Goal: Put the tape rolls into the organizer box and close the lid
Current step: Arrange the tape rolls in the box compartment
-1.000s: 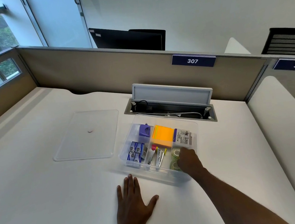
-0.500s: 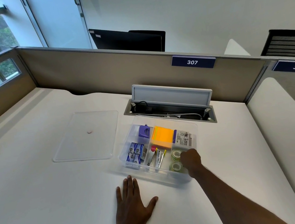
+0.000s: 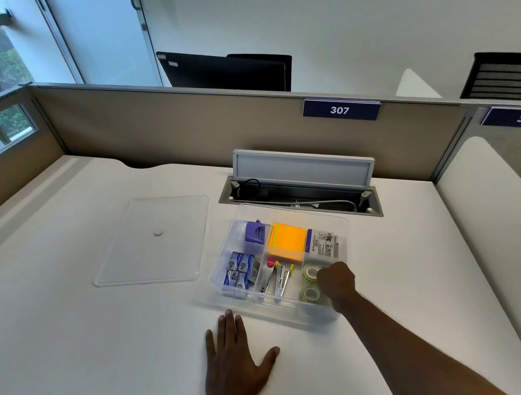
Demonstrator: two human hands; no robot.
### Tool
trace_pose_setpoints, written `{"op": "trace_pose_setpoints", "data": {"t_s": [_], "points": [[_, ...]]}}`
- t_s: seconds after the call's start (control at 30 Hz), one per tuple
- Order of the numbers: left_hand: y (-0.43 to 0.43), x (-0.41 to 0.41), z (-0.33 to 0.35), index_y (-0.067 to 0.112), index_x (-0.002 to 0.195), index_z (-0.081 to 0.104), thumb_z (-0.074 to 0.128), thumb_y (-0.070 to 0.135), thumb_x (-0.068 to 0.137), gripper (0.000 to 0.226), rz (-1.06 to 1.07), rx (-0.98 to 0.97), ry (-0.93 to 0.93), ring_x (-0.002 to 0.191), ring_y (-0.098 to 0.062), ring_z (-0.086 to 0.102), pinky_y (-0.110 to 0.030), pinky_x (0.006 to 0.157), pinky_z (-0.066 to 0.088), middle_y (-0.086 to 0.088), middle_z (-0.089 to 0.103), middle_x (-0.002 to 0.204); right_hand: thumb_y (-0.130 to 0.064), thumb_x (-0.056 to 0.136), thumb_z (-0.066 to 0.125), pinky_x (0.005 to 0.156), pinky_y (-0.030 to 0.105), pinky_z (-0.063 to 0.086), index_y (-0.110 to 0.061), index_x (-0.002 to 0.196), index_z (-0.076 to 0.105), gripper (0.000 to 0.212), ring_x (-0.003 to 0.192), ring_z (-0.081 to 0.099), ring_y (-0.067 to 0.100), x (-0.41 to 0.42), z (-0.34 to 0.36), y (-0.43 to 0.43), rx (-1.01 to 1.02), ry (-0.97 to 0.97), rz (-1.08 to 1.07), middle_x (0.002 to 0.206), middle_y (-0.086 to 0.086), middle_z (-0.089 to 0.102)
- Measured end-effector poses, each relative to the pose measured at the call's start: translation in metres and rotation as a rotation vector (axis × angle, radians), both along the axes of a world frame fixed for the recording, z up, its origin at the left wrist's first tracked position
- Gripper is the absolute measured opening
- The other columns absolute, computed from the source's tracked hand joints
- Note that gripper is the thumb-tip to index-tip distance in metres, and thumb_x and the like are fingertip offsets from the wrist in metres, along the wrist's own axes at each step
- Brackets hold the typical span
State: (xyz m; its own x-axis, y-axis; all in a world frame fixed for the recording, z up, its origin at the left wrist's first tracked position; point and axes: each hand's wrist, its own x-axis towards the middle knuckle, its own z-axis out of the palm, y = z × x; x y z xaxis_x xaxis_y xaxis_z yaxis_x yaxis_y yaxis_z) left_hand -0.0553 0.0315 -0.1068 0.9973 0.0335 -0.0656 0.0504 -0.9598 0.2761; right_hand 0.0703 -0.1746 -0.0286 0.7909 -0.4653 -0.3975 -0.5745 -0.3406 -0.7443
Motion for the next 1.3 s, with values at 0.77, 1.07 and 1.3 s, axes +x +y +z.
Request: {"op": "trace_pose_setpoints", "data": {"t_s": [0.77,1.07,1.3], "points": [[-0.001,0.002,0.001,0.015,0.15,0.001,0.009,0.091,0.069,0.111,0.018,-0.035,0.032,0.148,-0.021,-0.009,-0.039,0.114,-0.024,-0.004,-0.005,0.161,-0.011,0.083,0.067,0.087,0.042,0.056,0.001,0.115,0.06,0.035,0.104,0.066,0.038,0.002,0.004,0.007,-0.168,0.043,-0.038,0.116,0.022,0.066],[0.0,0.002,-0.001,0.015,0.15,-0.001,0.006,0.091,0.069,0.112,0.012,-0.012,0.041,0.148,-0.021,-0.011,-0.043,0.117,-0.018,-0.005,-0.008,0.161,-0.008,0.084,0.065,0.087,0.044,0.057,0.002,0.113,0.06,0.031,0.103,0.066,0.039,0.001,0.002,0.008,-0.168,0.018,-0.038,0.116,0.023,0.066],[0.0,0.002,-0.001,0.015,0.15,0.002,0.006,0.091,0.068,0.112,0.013,-0.013,0.025,0.148,-0.022,-0.007,-0.046,0.119,-0.008,-0.005,-0.004,0.161,-0.011,0.087,0.061,0.087,0.043,0.058,0.002,0.116,0.058,0.032,0.103,0.065,0.038,0.001,0.008,0.011,-0.17,-0.001,0.005,0.118,0.022,0.065]]}}
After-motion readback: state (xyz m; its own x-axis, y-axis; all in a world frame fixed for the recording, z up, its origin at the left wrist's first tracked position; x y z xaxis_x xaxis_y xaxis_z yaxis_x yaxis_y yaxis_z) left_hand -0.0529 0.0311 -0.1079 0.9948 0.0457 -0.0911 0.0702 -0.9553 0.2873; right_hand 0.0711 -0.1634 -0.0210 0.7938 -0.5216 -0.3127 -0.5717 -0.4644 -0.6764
